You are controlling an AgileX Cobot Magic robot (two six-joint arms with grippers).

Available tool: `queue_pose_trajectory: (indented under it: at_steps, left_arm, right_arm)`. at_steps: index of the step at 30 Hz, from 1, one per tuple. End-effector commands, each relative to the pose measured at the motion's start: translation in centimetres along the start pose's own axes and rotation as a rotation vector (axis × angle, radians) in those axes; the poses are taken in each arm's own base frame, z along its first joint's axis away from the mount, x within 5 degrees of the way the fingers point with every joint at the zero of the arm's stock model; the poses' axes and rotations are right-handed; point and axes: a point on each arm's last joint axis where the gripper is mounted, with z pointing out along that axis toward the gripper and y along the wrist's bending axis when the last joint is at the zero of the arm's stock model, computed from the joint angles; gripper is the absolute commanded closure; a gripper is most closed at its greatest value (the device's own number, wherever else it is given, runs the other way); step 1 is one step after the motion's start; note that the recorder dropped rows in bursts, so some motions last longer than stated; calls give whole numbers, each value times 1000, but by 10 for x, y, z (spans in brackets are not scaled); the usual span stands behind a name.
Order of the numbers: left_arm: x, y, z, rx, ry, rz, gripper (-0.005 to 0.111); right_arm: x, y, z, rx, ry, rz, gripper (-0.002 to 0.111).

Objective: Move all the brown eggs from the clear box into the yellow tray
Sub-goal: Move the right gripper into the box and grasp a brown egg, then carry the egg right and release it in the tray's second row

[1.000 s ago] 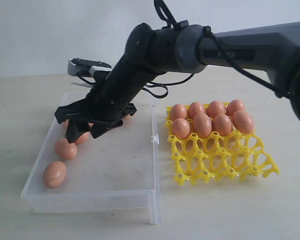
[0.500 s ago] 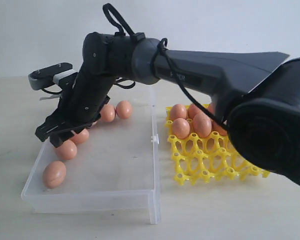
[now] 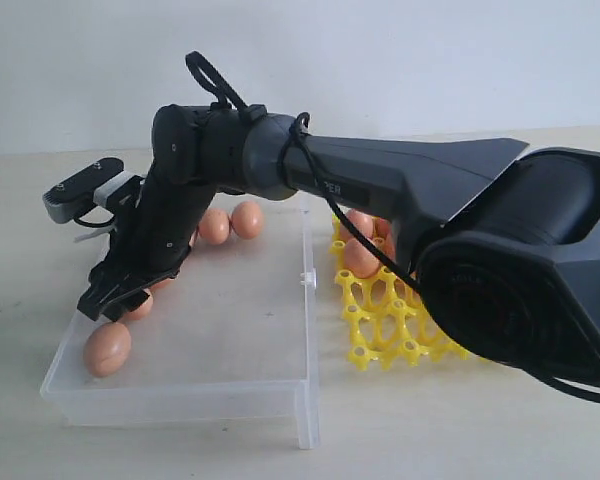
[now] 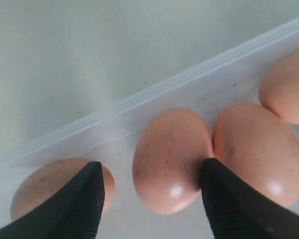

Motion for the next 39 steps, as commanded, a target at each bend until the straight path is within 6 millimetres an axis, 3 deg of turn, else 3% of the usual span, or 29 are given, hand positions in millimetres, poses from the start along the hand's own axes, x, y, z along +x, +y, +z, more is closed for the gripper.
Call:
queue_pose_trajectory:
  at_steps: [1,7,11,12,16,20,23,27,31,36,39]
  left_arm:
    - [-2,0,-1,3,-19,0,107]
    - [-2,0,-1,3,-19,0,107]
    - [-2,0,-1,3,-19,0,107]
    - [-2,0,-1,3,-19,0,107]
    - [-2,0,-1,3,-19,0,107]
    - [-2,0,-1,3,-19,0,107]
    - [-2,0,-1,3,-19,0,107]
    - [-2,0,-1,3,-19,0,107]
    - [-2,0,-1,3,-19,0,107]
    - [-2,0,-1,3,-19,0,107]
    - [-2,0,-1,3,-19,0,107]
  right_arm:
    - [-1,1,13,15,-33,-14,51]
    - [1,-2,22,26,-50,-7,53]
    - [4,-1,24,12,-22,-6,102]
    - [4,0,24,7,-17,18,107]
    - [2,1,19,5,-19,48,108]
    - [-18,4,-16,43,-122,25,108]
    - [-22,9,-47,93,-203,19,108]
    - [-2,15,-78,167,-278,31,108]
    - [30,23,-110,264,-387,63,108]
    - [84,28,-161,398,-609,156,108]
    - [123,26,-176,449,-633,234,108]
